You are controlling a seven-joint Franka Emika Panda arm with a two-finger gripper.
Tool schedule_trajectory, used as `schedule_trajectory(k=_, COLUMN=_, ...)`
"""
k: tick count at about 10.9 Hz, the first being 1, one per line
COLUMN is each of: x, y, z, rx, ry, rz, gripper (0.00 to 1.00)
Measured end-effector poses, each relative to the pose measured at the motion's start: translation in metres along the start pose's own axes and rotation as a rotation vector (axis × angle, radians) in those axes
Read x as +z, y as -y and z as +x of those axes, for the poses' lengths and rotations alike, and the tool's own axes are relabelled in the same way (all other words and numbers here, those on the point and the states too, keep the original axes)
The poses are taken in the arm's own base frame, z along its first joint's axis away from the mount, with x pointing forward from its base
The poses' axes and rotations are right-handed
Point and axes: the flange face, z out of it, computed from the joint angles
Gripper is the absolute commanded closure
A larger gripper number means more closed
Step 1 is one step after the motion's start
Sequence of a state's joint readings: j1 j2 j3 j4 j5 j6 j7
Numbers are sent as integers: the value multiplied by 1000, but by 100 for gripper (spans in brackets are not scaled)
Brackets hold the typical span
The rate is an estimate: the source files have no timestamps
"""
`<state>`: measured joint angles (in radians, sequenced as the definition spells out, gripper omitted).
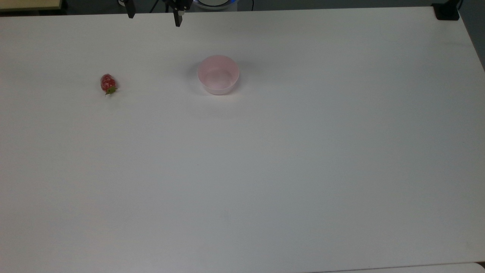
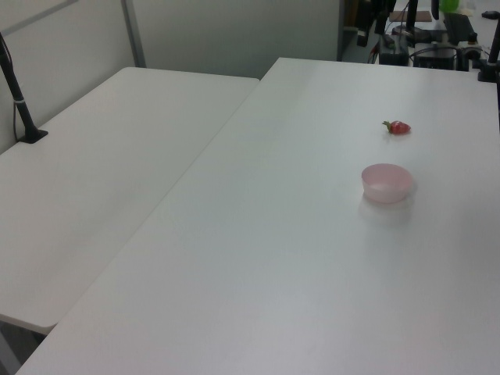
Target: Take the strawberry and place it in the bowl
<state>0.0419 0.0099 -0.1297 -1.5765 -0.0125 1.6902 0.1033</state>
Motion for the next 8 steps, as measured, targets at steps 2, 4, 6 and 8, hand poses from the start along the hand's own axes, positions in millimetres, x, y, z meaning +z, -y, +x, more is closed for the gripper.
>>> schedule_trajectory(k=2, x=0, y=0, z=0, rx=-2, ry=0, rz=0, gripper=0)
schedule_trajectory(k=4, x=2, y=-5, z=0, rx=-120, ry=7, rz=-14, gripper=0)
schedule_trajectory(k=6, x=23, y=-29, z=-3, rx=-312, ry=68, rz=-48, gripper=0)
schedule_trajectory(k=8, x=67, y=-70, z=-11, rx=-398, ry=181, rz=-109, gripper=0)
